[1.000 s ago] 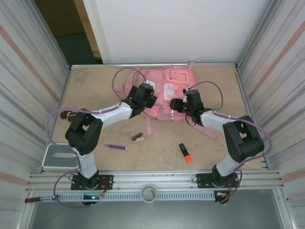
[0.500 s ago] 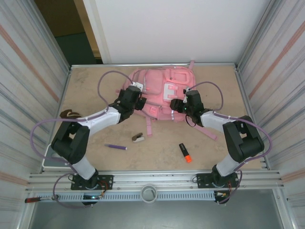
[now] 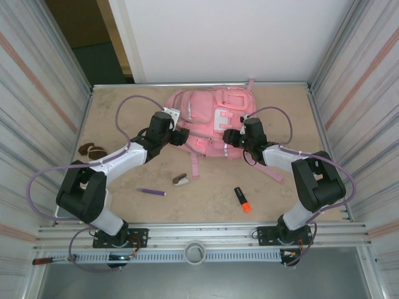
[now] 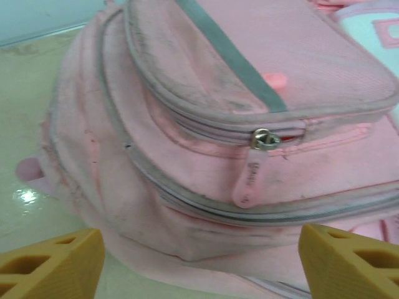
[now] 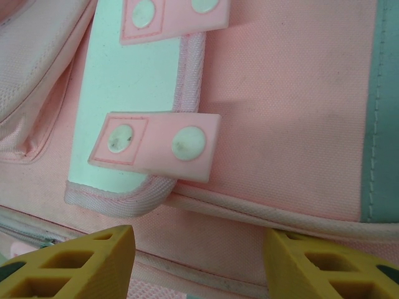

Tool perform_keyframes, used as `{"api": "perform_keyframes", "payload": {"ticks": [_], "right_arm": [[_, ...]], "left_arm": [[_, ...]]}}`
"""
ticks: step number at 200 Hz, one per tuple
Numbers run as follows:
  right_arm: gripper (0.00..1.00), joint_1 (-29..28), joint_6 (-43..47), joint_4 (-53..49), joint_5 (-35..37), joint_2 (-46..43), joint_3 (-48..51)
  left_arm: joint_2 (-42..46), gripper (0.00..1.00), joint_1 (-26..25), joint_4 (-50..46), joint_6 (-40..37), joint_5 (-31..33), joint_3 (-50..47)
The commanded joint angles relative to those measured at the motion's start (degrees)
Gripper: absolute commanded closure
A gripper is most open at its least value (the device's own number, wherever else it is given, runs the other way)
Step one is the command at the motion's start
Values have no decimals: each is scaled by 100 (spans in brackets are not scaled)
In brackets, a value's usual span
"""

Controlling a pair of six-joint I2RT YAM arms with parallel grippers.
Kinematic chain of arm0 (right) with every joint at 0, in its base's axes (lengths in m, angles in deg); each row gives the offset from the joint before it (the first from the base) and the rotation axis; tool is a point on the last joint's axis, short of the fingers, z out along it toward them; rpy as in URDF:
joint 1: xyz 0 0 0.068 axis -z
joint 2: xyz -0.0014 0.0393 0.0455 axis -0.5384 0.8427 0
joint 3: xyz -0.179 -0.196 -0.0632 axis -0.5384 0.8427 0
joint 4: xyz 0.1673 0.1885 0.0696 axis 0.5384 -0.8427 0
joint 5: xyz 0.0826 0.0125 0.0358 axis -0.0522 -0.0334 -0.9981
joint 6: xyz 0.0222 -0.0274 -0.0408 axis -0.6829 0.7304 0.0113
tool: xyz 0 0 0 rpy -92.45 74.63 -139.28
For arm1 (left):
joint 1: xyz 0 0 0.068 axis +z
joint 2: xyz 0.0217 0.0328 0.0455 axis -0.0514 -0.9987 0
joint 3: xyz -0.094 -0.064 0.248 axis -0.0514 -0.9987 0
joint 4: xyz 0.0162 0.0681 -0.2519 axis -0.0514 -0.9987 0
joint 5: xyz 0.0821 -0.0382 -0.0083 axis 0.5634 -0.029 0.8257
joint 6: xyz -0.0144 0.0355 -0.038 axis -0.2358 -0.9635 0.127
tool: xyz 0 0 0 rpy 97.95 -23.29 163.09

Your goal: Pack books, pencil case, and school supplies into a backpack

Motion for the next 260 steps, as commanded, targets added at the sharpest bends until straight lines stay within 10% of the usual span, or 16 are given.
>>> {"api": "perform_keyframes", "payload": {"ticks": [1,83,260], "right_arm": [[45,85,-33,-120,-19,142,122],[45,125,-33,-151,-77,150,123],[44,295,-16,-217,-176,234,82]], "left_arm": [[-81,26,-9,-110,45,-494,305],[-802,59,88,-457,-465,-842,1012],[-1145,87,323,51,-724,-1457,862]]}}
